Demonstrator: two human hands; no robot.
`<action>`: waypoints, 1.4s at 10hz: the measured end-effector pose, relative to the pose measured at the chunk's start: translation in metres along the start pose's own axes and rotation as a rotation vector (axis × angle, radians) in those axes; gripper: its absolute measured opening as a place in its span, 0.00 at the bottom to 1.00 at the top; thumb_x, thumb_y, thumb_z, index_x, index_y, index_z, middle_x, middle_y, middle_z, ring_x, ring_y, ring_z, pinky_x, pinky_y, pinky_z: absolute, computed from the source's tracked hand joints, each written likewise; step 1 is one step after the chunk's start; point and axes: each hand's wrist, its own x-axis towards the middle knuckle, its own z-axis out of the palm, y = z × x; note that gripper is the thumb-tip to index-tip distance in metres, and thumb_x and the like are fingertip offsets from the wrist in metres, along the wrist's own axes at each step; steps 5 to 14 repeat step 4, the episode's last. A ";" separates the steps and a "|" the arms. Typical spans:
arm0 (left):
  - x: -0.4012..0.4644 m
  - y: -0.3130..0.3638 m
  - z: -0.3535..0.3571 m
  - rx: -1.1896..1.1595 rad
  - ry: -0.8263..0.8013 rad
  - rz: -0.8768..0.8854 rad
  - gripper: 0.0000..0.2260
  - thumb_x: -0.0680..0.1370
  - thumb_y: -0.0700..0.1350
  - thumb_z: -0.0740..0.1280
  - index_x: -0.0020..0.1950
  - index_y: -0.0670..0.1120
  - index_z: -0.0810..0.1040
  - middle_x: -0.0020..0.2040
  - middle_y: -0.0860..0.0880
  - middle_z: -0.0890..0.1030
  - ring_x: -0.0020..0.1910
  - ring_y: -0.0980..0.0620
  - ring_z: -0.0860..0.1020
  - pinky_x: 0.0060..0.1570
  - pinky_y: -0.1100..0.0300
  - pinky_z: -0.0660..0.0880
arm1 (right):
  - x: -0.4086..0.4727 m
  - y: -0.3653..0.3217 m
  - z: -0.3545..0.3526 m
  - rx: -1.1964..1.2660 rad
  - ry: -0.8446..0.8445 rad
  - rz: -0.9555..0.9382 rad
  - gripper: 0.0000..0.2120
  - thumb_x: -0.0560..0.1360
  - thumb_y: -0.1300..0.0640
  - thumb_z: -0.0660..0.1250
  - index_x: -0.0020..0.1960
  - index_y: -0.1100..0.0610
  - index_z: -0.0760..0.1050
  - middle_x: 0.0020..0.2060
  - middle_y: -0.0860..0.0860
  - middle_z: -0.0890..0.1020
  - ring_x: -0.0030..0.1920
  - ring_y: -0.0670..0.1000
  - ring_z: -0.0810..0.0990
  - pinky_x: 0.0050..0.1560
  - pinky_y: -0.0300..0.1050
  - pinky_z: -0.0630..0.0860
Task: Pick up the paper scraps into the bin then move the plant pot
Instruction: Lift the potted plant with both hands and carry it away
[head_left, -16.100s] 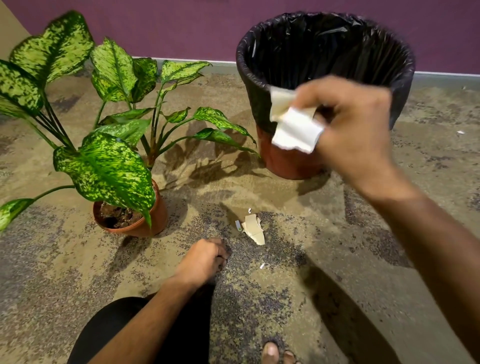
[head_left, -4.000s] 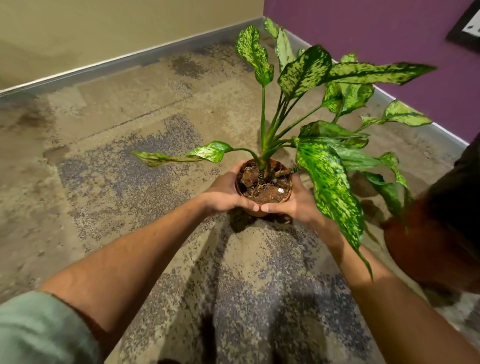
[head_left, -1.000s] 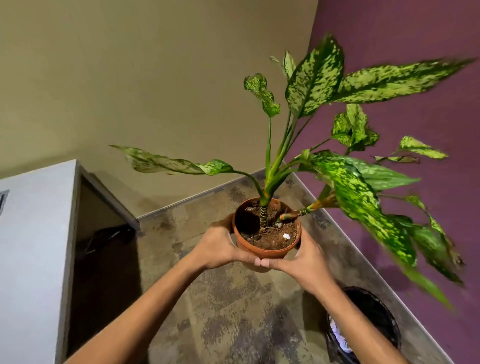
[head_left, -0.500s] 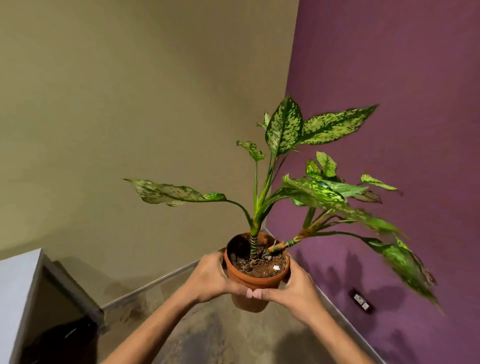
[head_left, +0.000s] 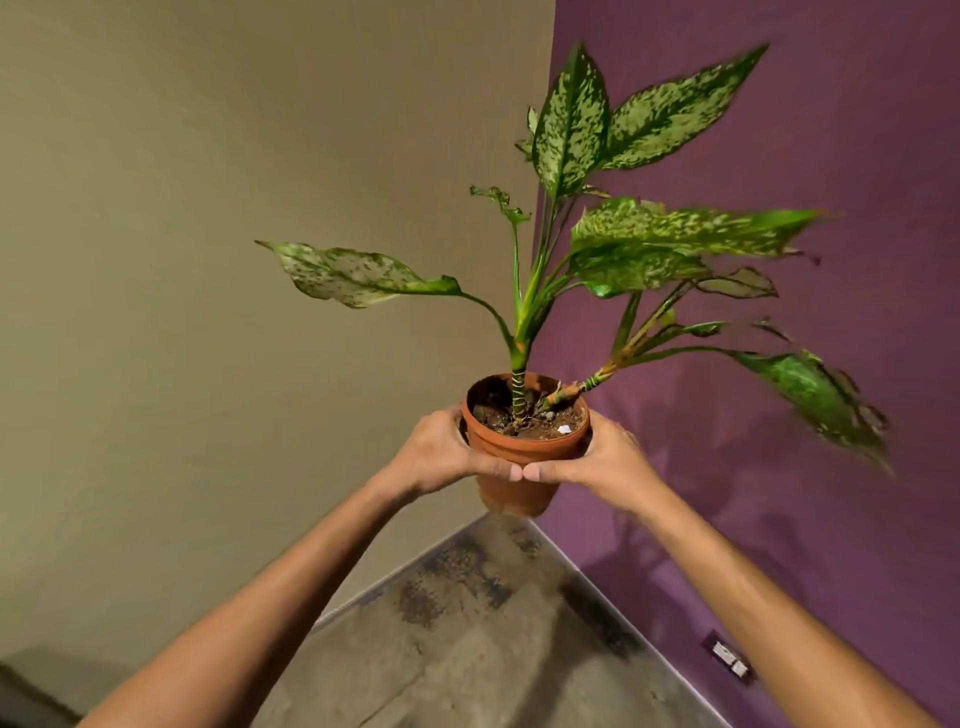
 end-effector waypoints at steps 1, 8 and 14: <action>0.055 -0.015 0.000 -0.058 -0.027 -0.030 0.38 0.53 0.52 0.83 0.62 0.53 0.76 0.55 0.54 0.83 0.56 0.53 0.80 0.56 0.50 0.77 | 0.051 0.023 0.000 0.139 -0.052 0.042 0.38 0.48 0.38 0.82 0.56 0.43 0.77 0.49 0.39 0.84 0.50 0.38 0.81 0.48 0.38 0.77; 0.177 -0.116 0.027 -0.130 -0.068 -0.195 0.39 0.56 0.34 0.80 0.64 0.43 0.70 0.50 0.47 0.82 0.38 0.55 0.82 0.27 0.61 0.75 | 0.171 0.138 0.046 0.324 -0.312 0.219 0.25 0.61 0.72 0.78 0.50 0.53 0.75 0.46 0.51 0.84 0.39 0.45 0.82 0.30 0.40 0.76; 0.177 -0.116 0.027 -0.130 -0.068 -0.195 0.39 0.56 0.34 0.80 0.64 0.43 0.70 0.50 0.47 0.82 0.38 0.55 0.82 0.27 0.61 0.75 | 0.171 0.138 0.046 0.324 -0.312 0.219 0.25 0.61 0.72 0.78 0.50 0.53 0.75 0.46 0.51 0.84 0.39 0.45 0.82 0.30 0.40 0.76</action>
